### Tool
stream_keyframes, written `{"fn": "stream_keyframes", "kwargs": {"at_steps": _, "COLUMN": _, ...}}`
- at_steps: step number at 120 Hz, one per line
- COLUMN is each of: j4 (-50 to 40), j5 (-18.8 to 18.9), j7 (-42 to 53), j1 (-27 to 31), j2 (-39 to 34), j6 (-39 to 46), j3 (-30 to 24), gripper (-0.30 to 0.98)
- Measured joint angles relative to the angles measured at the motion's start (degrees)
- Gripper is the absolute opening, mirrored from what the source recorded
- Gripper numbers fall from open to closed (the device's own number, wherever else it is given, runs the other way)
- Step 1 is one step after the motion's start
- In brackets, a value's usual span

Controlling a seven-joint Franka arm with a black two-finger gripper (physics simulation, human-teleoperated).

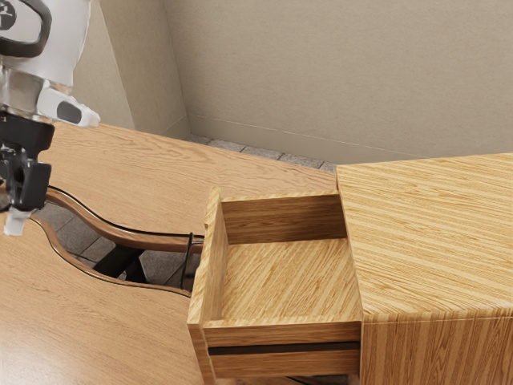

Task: Push the drawer handle with one arm to close the drawer

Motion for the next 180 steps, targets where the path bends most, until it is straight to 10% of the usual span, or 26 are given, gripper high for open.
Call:
{"fn": "stream_keyframes", "kwargs": {"at_steps": 32, "j4": 0.61, "j5": 1.32, "j7": -0.1, "j1": 4.16, "j2": 2.96, "j6": 34.42, "j3": 1.14, "gripper": 0.66}}
{"fn": "stream_keyframes", "kwargs": {"at_steps": 58, "j4": -25.88, "j5": 1.41, "j7": 5.66, "j1": 7.84, "j2": -6.24, "j6": 52.38, "j3": 0.45, "gripper": 0.66}}
{"fn": "stream_keyframes", "kwargs": {"at_steps": 110, "j4": -31.78, "j5": -2.79, "j7": 33.51, "j1": 0.45, "j2": -7.33, "j6": 67.48, "j3": -1.79, "gripper": 0.66}}
{"fn": "stream_keyframes", "kwargs": {"at_steps": 142, "j4": -33.26, "j5": -0.74, "j7": 43.38, "j1": -5.74, "j2": -6.67, "j6": 74.49, "j3": 1.15, "gripper": 0.1}}
{"fn": "stream_keyframes", "kwargs": {"at_steps": 180, "j4": -34.11, "j5": 0.84, "j7": 49.93, "j1": -10.73, "j2": -6.59, "j6": 79.34, "j3": 3.24, "gripper": -0.07}}
